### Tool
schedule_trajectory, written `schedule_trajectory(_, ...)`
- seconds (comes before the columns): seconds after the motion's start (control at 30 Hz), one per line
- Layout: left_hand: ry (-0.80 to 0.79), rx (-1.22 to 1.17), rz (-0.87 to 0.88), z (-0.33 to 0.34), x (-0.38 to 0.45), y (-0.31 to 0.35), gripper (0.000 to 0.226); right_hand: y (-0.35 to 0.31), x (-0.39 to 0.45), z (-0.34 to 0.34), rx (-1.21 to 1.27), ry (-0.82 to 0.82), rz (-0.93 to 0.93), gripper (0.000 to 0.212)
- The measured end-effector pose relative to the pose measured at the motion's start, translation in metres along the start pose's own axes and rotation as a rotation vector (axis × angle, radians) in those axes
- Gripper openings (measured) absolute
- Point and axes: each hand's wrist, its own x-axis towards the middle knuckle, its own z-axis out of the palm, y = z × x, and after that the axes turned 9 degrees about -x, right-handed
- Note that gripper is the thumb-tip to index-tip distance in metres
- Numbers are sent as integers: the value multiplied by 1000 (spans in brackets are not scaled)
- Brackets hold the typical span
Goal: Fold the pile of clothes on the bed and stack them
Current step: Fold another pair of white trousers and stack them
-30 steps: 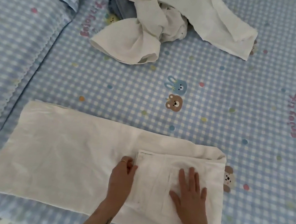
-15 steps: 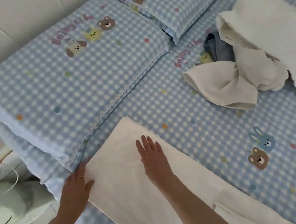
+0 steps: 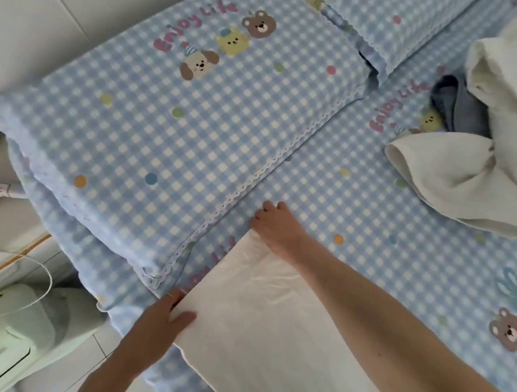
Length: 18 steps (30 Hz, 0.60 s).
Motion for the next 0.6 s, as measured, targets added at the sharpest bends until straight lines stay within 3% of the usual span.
schedule_trajectory(0.13, -135, -175, 60, -1, -44, 38, 16, 27, -43, -7, 95, 102, 46, 24)
schedule_trajectory(0.27, -351, -273, 77, 45, -103, 84, 27, 59, -144, -3, 267, 283, 145, 9)
schedule_trajectory(0.37, -486, -115, 59, 122, -143, 108, 18, 72, -244, 17, 334, 334, 254, 17)
schedule_trajectory(0.43, -618, -60, -62, 184, -153, 113, 10, 76, -303, 39, 353, 307, 330, 24)
schedule_trajectory(0.47, -714, -63, -109, 215, -160, 107, 16, 77, -335, 51, 365, 287, 371, 25)
schedule_trajectory(0.6, -739, 139, -228, 323, -175, 85, 46, 67, -438, 99, 332, 208, 446, 29)
